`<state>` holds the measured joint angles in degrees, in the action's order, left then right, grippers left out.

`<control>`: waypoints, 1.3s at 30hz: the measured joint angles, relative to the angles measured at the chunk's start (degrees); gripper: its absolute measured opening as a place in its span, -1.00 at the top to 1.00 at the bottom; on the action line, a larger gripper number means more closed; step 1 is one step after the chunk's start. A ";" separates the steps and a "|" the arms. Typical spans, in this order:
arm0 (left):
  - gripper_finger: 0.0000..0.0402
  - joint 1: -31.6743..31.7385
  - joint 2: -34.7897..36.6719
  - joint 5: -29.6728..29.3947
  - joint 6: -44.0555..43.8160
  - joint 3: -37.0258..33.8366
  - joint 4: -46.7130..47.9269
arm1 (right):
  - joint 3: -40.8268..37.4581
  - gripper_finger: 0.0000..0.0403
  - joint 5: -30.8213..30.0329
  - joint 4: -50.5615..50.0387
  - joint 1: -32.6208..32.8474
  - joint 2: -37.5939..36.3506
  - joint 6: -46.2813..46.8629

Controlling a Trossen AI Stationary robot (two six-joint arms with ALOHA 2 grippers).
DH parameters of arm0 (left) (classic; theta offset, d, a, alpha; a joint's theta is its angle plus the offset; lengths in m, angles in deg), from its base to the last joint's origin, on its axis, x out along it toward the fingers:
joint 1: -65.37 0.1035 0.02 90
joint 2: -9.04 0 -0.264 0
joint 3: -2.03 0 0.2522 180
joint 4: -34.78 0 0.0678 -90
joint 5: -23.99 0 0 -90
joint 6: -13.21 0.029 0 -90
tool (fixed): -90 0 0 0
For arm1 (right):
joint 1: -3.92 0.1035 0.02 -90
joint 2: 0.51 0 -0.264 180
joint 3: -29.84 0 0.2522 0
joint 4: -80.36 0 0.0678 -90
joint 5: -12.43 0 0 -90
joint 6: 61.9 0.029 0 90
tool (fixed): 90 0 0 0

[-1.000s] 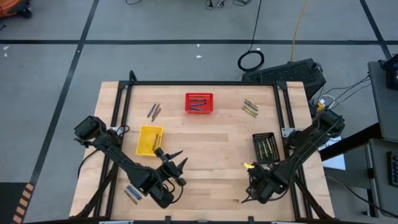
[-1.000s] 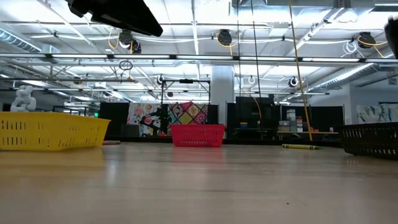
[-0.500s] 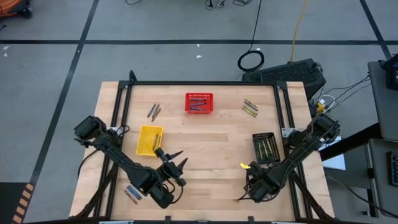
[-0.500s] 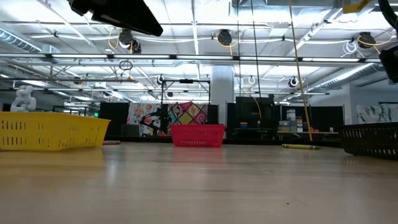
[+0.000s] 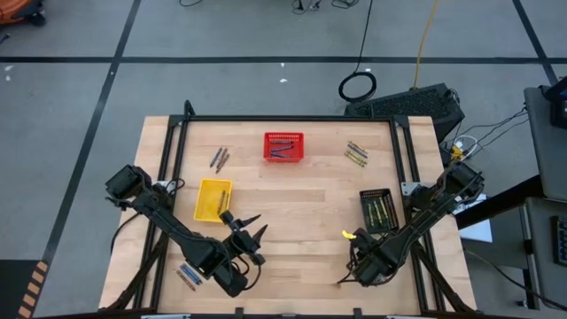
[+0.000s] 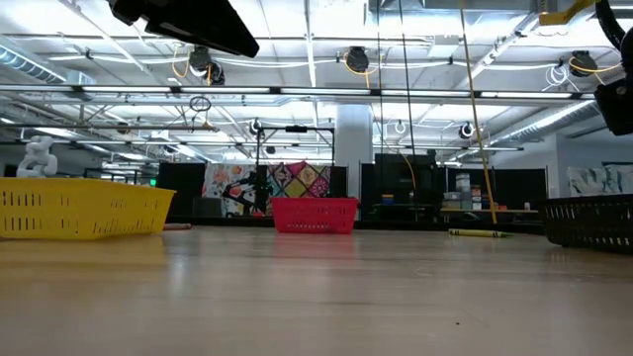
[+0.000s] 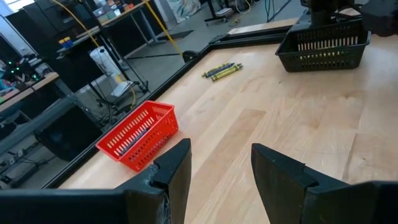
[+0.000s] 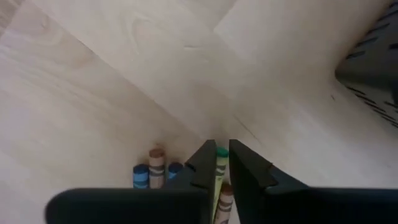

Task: Sort crayons
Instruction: Put the green crayon into the black basket

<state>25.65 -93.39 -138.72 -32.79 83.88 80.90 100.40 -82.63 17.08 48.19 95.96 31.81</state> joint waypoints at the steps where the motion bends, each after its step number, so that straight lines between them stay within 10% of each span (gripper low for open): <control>1: 0.15 0.00 0.00 -0.01 0.00 0.00 0.00 | -0.01 0.89 -0.48 0.05 0.00 0.00 0.01; 20: 0.15 0.00 0.00 -0.21 -0.09 -0.01 -0.20 | -0.01 0.29 -4.94 0.92 0.00 -3.81 1.78; 39: 0.15 -0.04 0.01 0.23 -0.13 0.00 -0.54 | -0.01 0.55 -2.02 1.98 0.04 0.02 2.68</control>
<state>25.60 -93.39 -138.49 -32.92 83.88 80.37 100.39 -84.64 19.06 48.23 95.98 34.49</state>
